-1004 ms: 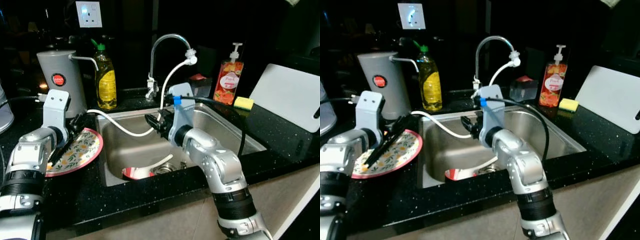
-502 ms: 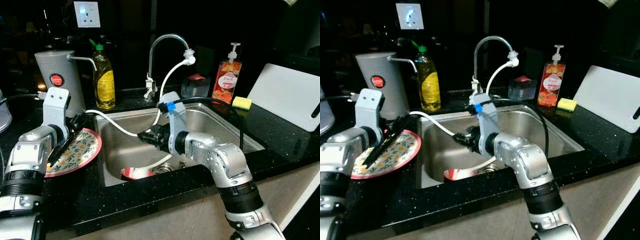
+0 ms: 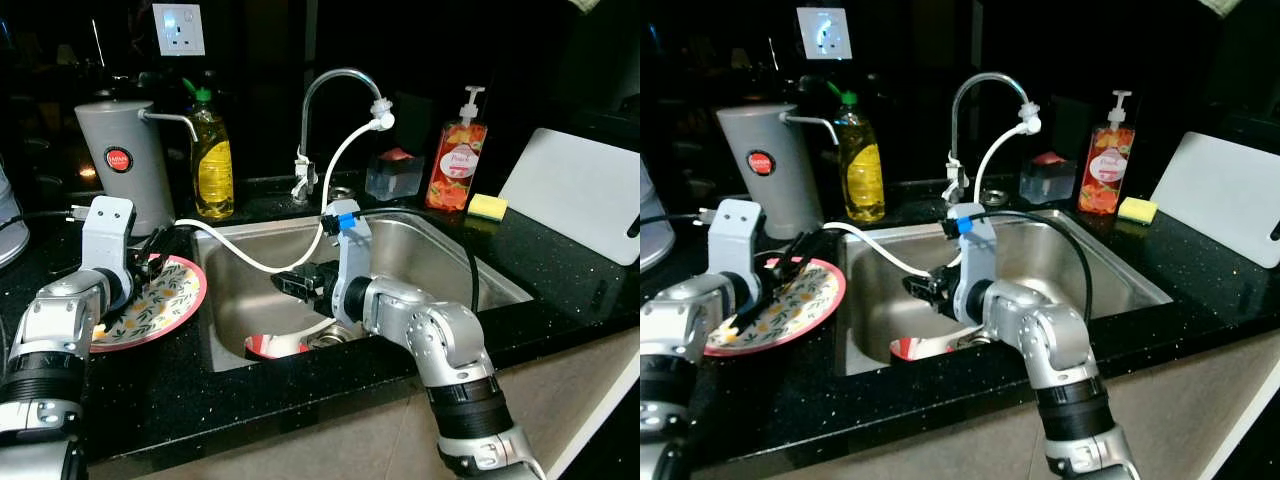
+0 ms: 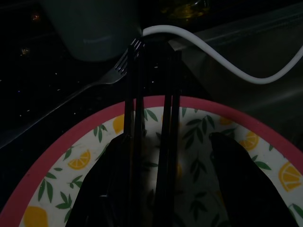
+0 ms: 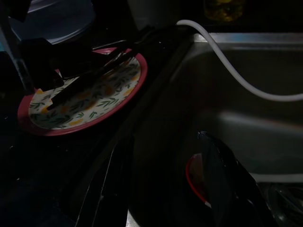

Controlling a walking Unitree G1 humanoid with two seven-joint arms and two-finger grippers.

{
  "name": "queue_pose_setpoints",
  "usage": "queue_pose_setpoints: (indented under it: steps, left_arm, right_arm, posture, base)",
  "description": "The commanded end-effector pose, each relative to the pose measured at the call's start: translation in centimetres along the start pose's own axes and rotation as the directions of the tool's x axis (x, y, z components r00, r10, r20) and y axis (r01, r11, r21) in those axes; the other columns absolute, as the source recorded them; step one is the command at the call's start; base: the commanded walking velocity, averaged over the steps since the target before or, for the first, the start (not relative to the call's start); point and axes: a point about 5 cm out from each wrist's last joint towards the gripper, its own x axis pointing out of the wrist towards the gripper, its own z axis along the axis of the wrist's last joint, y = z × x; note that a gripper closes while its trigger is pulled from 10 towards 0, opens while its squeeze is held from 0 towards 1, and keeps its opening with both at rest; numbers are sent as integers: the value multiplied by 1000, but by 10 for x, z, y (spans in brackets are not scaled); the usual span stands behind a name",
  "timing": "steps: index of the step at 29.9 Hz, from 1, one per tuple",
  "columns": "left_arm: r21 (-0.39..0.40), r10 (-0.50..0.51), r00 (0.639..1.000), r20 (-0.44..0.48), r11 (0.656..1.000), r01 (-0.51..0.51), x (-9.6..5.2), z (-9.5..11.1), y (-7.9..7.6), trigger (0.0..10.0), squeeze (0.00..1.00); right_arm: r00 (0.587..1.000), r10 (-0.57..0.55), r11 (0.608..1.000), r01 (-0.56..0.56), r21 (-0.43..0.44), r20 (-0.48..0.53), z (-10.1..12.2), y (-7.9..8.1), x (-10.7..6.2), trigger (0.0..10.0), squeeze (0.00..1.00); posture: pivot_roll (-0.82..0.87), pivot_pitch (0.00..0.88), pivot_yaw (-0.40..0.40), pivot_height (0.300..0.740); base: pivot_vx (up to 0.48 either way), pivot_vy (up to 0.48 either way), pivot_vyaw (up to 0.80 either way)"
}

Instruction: Kitchen organization

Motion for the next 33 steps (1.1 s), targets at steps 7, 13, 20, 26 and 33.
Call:
queue_pose_setpoints:
  steps: [7, 13, 20, 26, 33]
  left_arm:
    - [-46, -33, 998, -54, 998, 31, 7, -15, -4, 10000, 0]
    - [-72, -43, 994, -96, 997, 36, 13, -26, -2, 10000, 0]
    - [-75, -101, 989, -105, 993, 94, 17, -28, -5, 10000, 0]
    - [-92, -131, 987, -91, 988, 122, 18, -24, -9, 10000, 0]
    - [-95, -75, 987, -140, 994, 62, 18, -37, -1, 2745, 0]
  right_arm:
    - [999, -50, 999, 51, -4, 21, -8, -5, 0, 10000, 0]
    - [998, -52, 999, 53, -8, 34, -11, -2, -2, 10000, 0]
    - [997, -37, 999, 37, -1, 68, -5, 0, -4, 10000, 0]
    - [996, -33, 999, 34, -4, 81, -4, 1, -4, 10000, 0]
    - [996, -31, 1000, 31, 3, 84, -4, 0, -4, 10000, 0]
  posture:
    - [-61, 5, -12, 740]
    - [-70, 5, -7, 740]
    - [-72, 3, -8, 740]
    - [-71, 2, -7, 740]
    - [-70, 3, -10, 740]
  base:
    - [0, 0, 0]
    - [0, 0, 0]
    - [0, 0, 0]
    - [0, 0, 0]
    - [0, 0, 0]
